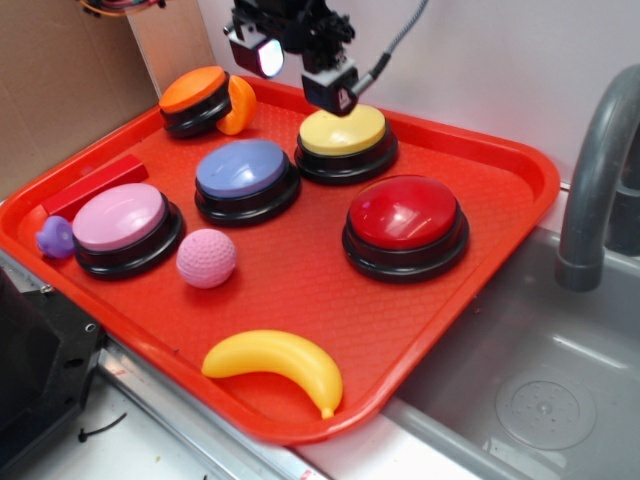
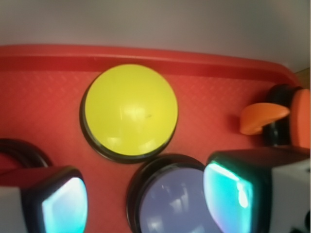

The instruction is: Push the yellow button.

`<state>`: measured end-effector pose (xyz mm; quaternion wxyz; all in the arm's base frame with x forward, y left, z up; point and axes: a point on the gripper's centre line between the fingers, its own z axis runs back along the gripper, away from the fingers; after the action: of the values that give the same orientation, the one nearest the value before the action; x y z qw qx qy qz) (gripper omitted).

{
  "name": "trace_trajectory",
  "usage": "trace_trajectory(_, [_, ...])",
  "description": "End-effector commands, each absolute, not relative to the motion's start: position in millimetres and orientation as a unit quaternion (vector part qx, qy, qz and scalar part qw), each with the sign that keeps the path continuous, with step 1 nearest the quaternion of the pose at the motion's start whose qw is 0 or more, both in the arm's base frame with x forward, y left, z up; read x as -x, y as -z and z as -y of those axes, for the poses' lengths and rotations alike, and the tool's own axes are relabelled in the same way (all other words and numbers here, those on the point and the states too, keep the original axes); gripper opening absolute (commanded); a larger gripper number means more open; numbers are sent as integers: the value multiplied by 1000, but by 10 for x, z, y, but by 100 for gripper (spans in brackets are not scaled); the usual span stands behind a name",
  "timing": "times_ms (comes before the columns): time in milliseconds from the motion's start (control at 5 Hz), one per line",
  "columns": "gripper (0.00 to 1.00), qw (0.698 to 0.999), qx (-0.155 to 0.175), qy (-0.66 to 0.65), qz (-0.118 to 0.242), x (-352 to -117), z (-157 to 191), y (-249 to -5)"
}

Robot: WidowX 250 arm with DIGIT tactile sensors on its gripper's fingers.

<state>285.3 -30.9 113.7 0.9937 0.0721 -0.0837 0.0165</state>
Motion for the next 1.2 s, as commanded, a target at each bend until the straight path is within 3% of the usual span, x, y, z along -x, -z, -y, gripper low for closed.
trace_trajectory(0, [100,990,-54,-50,116,-2746,345,-1549])
trace_trajectory(600, [100,991,-50,-72,99,-2616,409,-1699])
trace_trajectory(1000, [100,989,-53,-83,110,-2589,444,-1743])
